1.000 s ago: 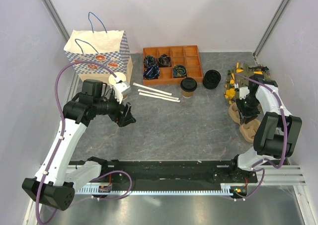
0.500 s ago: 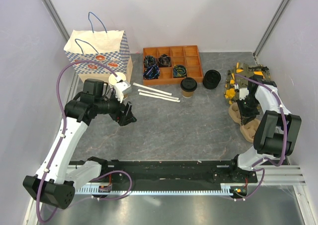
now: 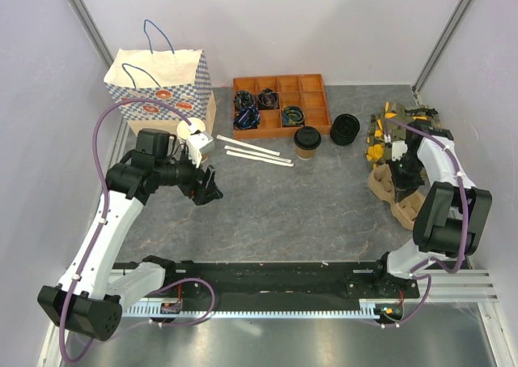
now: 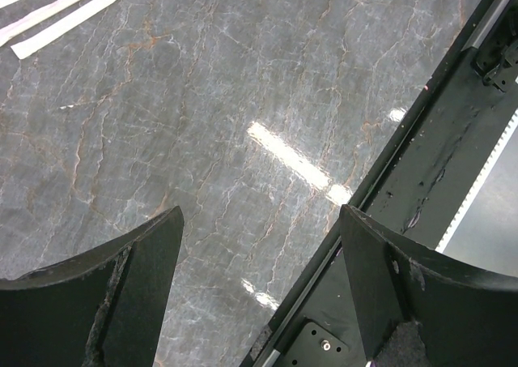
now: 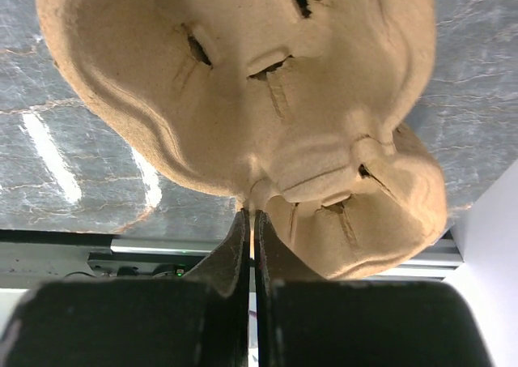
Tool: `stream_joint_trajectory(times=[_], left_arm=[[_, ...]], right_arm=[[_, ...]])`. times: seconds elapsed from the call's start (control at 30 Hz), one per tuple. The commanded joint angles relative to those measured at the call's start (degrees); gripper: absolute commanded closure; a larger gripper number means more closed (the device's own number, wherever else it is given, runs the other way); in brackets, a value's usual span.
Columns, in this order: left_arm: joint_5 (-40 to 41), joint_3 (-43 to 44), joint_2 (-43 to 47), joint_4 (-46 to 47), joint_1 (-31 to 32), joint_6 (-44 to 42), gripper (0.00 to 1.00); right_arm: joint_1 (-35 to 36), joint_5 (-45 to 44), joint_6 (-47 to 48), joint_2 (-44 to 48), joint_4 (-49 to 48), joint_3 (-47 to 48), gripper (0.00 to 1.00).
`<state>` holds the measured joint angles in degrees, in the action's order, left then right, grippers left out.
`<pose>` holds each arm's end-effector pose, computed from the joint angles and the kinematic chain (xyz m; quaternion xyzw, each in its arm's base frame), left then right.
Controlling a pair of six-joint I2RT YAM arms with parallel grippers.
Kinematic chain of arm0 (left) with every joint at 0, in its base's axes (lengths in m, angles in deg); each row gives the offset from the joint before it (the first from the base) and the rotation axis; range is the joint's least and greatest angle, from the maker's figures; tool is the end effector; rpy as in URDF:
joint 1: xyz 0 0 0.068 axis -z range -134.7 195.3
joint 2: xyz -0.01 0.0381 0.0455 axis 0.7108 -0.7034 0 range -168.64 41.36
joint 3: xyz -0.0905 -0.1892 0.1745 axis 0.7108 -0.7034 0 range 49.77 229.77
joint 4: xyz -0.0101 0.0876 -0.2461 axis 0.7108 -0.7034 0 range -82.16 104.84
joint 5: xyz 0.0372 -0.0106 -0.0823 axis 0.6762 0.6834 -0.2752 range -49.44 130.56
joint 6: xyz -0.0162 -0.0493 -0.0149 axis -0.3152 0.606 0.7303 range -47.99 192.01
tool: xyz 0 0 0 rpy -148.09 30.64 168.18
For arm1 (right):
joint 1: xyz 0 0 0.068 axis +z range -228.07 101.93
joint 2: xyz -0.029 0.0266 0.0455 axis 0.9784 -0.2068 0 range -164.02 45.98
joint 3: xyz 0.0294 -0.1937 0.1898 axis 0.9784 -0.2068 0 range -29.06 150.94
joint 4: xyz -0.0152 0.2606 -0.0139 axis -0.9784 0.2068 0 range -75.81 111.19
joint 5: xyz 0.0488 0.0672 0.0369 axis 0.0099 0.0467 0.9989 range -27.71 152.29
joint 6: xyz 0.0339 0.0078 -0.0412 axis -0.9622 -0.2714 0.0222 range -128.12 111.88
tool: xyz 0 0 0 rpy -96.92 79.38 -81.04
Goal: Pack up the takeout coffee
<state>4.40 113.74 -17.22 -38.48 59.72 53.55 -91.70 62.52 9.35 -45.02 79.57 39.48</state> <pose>0.1784 -0.0675 0.3453 0.3580 0.8195 -0.2775 0.3512 0.2703 -0.0654 0.2297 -0.0335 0.9993 -0.0030 0.0187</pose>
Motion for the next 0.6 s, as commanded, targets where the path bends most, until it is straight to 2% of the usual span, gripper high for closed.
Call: stream_joint_trajectory(times=[0.0,0.57], left_arm=[[-1.5,-0.6,-0.1,2.0,-0.3,1.5,0.15],[-2.2,-0.9,-0.9,3.2,-0.3,1.8,0.15]], right_arm=[[-0.1,-1.3,-1.2,3.5,2.0,4.2,1.00],[0.0,-4.9,-0.1,8.1,2.2,6.0,1.00]])
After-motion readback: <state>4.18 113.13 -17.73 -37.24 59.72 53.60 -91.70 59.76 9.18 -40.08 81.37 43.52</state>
